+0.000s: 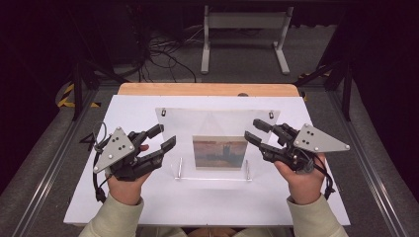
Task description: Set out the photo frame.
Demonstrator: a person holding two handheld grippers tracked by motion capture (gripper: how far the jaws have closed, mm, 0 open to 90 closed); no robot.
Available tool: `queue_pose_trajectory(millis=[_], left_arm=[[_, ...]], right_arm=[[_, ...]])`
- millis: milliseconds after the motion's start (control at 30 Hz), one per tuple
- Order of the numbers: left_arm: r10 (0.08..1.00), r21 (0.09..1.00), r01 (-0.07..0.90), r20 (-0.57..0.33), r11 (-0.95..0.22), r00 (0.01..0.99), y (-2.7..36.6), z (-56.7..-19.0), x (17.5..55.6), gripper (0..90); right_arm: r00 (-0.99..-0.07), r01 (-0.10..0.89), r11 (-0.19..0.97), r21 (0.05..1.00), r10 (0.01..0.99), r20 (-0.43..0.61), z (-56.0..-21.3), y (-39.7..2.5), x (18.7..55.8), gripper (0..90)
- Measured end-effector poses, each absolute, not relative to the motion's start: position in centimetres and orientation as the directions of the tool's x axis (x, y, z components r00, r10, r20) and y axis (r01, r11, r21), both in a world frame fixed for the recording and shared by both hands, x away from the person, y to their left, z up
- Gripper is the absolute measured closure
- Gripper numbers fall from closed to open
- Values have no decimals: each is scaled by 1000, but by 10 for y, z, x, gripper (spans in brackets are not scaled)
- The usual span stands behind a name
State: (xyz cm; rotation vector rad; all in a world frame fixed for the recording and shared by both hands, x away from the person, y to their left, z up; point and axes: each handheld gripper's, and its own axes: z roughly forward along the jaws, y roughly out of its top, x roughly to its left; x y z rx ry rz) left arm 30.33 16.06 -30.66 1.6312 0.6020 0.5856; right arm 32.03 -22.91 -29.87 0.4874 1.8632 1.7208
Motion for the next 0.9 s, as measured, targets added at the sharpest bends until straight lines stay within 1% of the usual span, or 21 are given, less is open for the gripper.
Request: queue_pose_trajectory(millis=[233, 267, 400, 633, 667, 700, 733, 833, 900], left_arm=[[693, 987, 90, 26, -131, 721, 166, -314, 311, 447], [698, 985, 109, 15, -133, 716, 169, -317, 314, 442], [705, 982, 135, -2, -134, 709, 174, -322, 317, 433], [706, 975, 169, -18, -144, 708, 178, -327, 321, 397], [706, 975, 175, -25, -140, 708, 179, -327, 322, 390], [706, 975, 175, -25, -140, 708, 179, -327, 322, 384], [704, 973, 185, -34, -139, 710, 181, -328, 323, 372], [701, 972, 194, -45, -134, 711, 182, -329, 325, 348], [700, 970, 201, -50, -135, 712, 183, -330, 326, 336]], right_arm=[[-779, -54, 122, 991, 616, -118, -310, -230, 334, 530], [-776, -46, 125, 991, 620, -114, -312, -230, 337, 525], [-769, -30, 125, 992, 631, -103, -316, -231, 343, 510], [-729, 6, 179, 984, 675, -118, -324, -233, 352, 466], [-718, 13, 189, 982, 685, -123, -324, -233, 352, 430], [-718, 13, 189, 982, 685, -123, -324, -233, 352, 430], [-699, 27, 196, 980, 705, -122, -325, -232, 352, 347], [-693, 47, 195, 980, 713, -108, -325, -233, 352, 284], [-694, 49, 193, 980, 712, -106, -325, -233, 352, 268]])
